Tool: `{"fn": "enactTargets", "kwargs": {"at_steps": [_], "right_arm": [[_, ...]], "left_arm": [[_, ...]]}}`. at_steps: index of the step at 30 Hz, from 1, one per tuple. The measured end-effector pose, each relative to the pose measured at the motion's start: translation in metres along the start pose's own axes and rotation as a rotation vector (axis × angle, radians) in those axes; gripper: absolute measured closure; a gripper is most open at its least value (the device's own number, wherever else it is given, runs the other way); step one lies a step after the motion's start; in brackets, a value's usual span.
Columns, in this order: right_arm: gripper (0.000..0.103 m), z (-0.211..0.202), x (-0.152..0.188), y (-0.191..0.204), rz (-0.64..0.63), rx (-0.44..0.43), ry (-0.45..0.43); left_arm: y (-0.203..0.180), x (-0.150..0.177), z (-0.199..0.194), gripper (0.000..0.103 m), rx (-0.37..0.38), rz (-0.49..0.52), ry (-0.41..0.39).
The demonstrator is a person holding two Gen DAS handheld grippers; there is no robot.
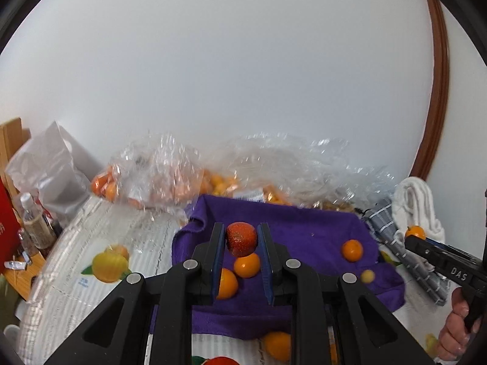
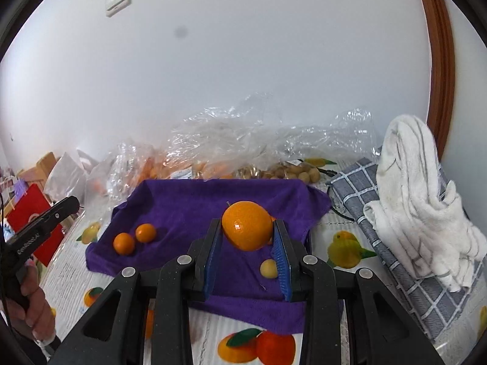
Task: Organize fruits
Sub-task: 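Carry the held orange and dark red fruit over the purple towel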
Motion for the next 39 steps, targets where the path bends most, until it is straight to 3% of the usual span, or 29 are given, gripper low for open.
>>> {"fn": "enactTargets", "kwargs": {"at_steps": [5, 14, 23, 30, 39], "right_arm": [[0.070, 0.024, 0.017, -0.023, 0.032, 0.031, 0.055], [0.070, 0.020, 0.020, -0.050, 0.065, 0.086, 0.029], [0.070, 0.036, 0.031, -0.038, 0.047, 0.035, 0.080], [0.070, 0.056, 0.042, -0.014, 0.011, -0.035, 0.140], [0.070, 0.073, 0.054, -0.004, -0.025, -0.038, 0.222]], "left_arm": [[0.011, 0.019, 0.025, 0.082, -0.010, -0.021, 0.068], [0.036, 0.020, 0.035, 0.082, -0.054, -0.064, 0.051], [0.043, 0.023, 0.041, 0.082, 0.021, -0.133, 0.094], [0.019, 0.034, 0.044, 0.082, 0.116, -0.111, 0.143], [-0.003, 0.045, 0.043, 0.082, 0.142, -0.039, 0.164]]}}
Point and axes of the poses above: each gripper's, at about its wrist camera, not at the fingertips, and z roughly the way its jaws point, y to its left, x to its underside, the point moved 4 cm from there along z, roughly the way its jaws point, and after that the axes turned 12 degrees about -x, right-handed, at the moved point
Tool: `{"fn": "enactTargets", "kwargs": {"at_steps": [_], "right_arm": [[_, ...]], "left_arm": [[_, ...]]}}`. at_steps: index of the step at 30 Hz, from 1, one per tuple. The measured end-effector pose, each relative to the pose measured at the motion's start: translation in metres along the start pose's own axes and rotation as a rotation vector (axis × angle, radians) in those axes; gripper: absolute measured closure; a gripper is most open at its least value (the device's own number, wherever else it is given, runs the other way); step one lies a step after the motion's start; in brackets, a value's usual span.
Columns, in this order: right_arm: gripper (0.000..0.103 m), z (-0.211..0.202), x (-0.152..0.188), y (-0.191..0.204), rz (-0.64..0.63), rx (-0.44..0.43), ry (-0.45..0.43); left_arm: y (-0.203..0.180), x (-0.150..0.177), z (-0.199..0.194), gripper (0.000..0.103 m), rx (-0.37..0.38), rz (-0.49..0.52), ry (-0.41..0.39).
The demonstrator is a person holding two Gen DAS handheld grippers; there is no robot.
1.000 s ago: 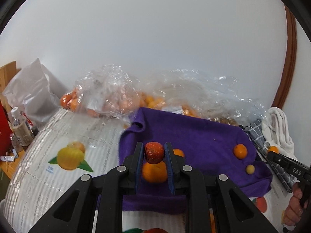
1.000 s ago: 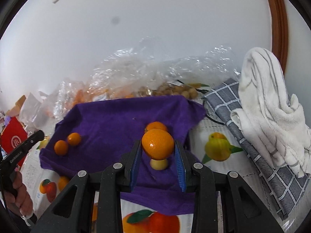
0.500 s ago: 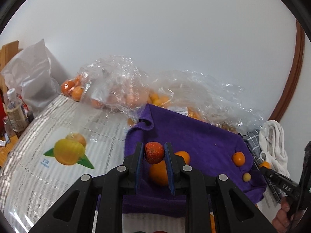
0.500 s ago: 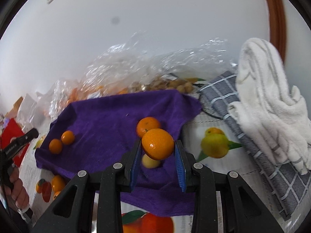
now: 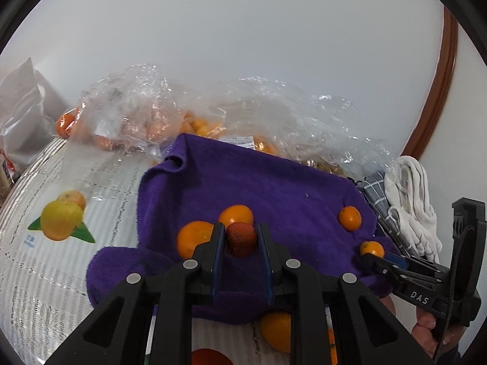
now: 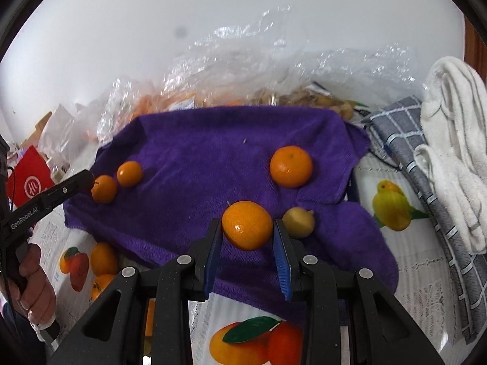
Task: Organize fruits
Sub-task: 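Carry the held orange and dark red fruit over the purple towel, then open the right gripper to drop the orange while the left gripper releases the red fruit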
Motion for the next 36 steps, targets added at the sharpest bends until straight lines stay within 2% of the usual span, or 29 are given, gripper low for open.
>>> {"fn": "enactTargets", "kwargs": {"at_steps": [8, 16, 30, 33, 36], "right_arm": [[0.070, 0.004, 0.001, -0.002, 0.010, 0.004, 0.016], [0.070, 0.004, 0.001, 0.002, -0.023, 0.041, 0.018], [0.070, 0.002, 0.002, 0.005, -0.054, 0.076, 0.015], [0.068, 0.001, 0.002, 0.005, -0.046, 0.071, 0.014], [0.062, -0.003, 0.002, 0.004, -0.043, 0.074, 0.007]], "left_arm": [[-0.008, 0.007, 0.008, 0.082, -0.011, 0.025, 0.030], [-0.014, 0.014, 0.021, 0.082, -0.078, 0.071, 0.095], [-0.021, 0.015, 0.024, 0.082, -0.140, 0.140, 0.092], [-0.021, 0.015, 0.024, 0.082, -0.144, 0.146, 0.088], [-0.022, 0.015, 0.024, 0.082, -0.148, 0.148, 0.082]]}}
Point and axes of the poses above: each gripper's, at about its wrist camera, not at the fingertips, and z roughly the way its jaws point, y to its left, x to its underside, the point moved 4 cm from there along z, roughly the way its jaws point, and after that the axes turned 12 degrees about -x, right-handed, at the moved point
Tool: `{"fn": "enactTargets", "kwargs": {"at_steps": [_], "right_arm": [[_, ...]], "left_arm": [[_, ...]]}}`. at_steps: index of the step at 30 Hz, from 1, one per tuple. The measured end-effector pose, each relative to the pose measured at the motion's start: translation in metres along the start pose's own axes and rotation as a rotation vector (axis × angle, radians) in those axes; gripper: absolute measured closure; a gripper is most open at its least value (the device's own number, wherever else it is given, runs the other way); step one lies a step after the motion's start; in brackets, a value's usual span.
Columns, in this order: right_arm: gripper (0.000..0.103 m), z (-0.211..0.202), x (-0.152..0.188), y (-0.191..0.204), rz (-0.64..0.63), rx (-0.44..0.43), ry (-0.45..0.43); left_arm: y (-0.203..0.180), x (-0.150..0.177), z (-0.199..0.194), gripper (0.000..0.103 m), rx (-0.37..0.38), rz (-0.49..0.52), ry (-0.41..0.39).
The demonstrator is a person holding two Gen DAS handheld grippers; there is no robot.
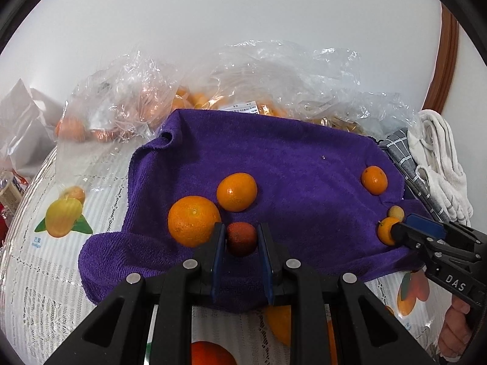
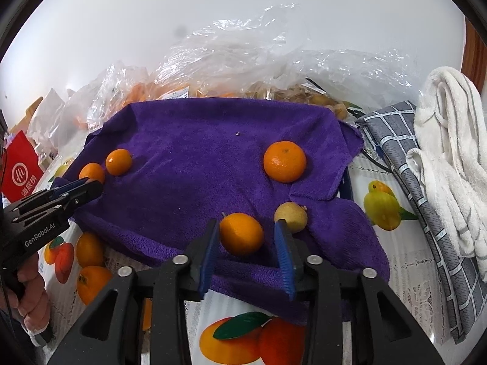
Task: Organize fruits
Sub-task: 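Open the right gripper to drop the orange while the left gripper releases the red fruit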
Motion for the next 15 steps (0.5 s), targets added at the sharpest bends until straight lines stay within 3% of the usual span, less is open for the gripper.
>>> {"fn": "enactTargets", "kwargs": {"at_steps": [3, 6, 11, 15], "right_arm": [[0.055, -0.005, -0.001, 0.000, -0.003, 0.001, -0.018], [0.053, -0.009, -0.002, 0.000, -0.008, 0.011, -0.031], [0.047, -0.018, -0.003, -0.003, 0.003, 0.016, -0.070], [0.047, -0.023, -0.004, -0.007, 0.024, -0.003, -0.080]], "left_arm": [[-0.001, 0.000, 0.000, 0.081, 0.003, 0.001, -0.004], [-0.001, 0.000, -0.002, 0.073, 0.020, -0.004, -0.005], [-0.003, 0.000, -0.009, 0.045, 0.026, -0.001, -0.038], [-0.002, -0.004, -0.019, 0.044, 0.023, -0.007, -0.091]]}}
Point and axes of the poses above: each gripper's, at about its wrist camera, not at the fingertips, and z roughly the way its jaws point, y to its left, x to its underside, the point moved 4 cm from there along z, roughly the way its jaws point, and after that the axes turned 12 degrees about -x, right-handed, at the moved point
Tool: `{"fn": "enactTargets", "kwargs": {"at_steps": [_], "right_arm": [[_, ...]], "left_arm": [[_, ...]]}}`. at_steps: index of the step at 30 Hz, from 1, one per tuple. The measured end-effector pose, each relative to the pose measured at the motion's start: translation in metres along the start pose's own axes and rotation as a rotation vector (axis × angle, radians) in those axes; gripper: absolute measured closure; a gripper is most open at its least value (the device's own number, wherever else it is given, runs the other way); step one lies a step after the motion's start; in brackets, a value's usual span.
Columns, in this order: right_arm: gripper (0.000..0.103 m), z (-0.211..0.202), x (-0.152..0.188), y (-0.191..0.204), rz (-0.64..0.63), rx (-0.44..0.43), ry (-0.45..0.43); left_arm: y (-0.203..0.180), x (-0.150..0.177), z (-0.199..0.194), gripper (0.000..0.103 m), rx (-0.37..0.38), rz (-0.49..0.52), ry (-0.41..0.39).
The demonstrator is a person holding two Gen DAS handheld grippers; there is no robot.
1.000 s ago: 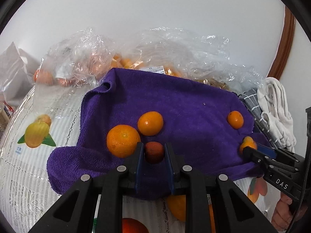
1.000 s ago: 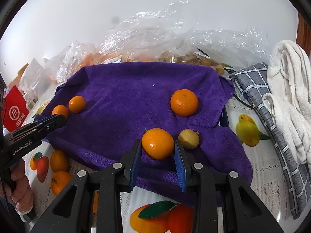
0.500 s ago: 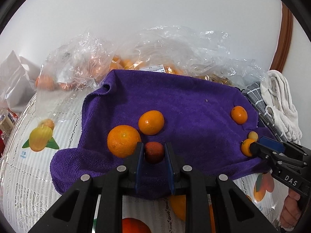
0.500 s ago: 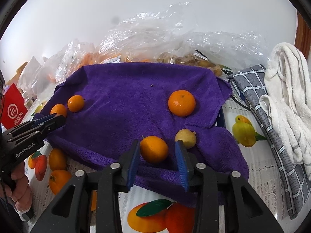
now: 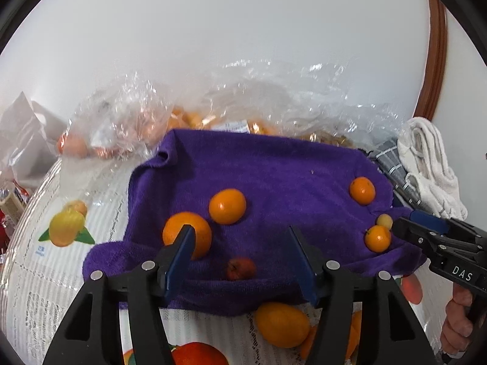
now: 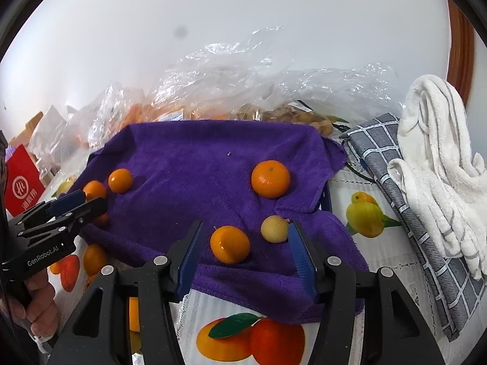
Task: Organize fruits
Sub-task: 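Open the right gripper to drop the orange while the left gripper releases the red fruit, then withdraw both open grippers from the towel toward the fruit row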
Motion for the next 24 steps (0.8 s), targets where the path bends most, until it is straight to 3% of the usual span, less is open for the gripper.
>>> {"fn": "enactTargets", "kwargs": {"at_steps": [6, 10, 14, 18, 24], "right_arm": [[0.047, -0.016, -0.007, -0.001, 0.032, -0.018, -0.037], [0.047, -0.037, -0.008, -0.005, 0.088, -0.017, -0.091], [0.047, -0.048, -0.002, -0.004, 0.071, 0.031, -0.035], [0.047, -0.050, 0.017, 0.002, 0.084, -0.049, 0.021], [0.047, -0.041, 0.048, 0.037, -0.007, -0.086, 0.076]], "left_arm": [[0.016, -0.011, -0.016, 0.042, -0.046, -0.072, -0.054], [0.027, -0.021, -0.029, 0.042, -0.035, -0.098, -0.071], [0.030, -0.015, -0.032, 0.042, -0.102, -0.041, 0.005], [0.047, 0.010, -0.036, 0.042, -0.122, -0.037, 0.089], [0.077, 0.053, -0.044, 0.042, -0.114, -0.080, 0.184]]}}
Point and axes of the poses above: each gripper's, at about its wrist camera, not at the fingertips, and z roughly the way its jaws point, y to its left, x to its underside, the point moved 4 cm from there along z, roughly the way its jaws point, and after that the axes turned 12 degrees about -x, right-handed, at the moved point
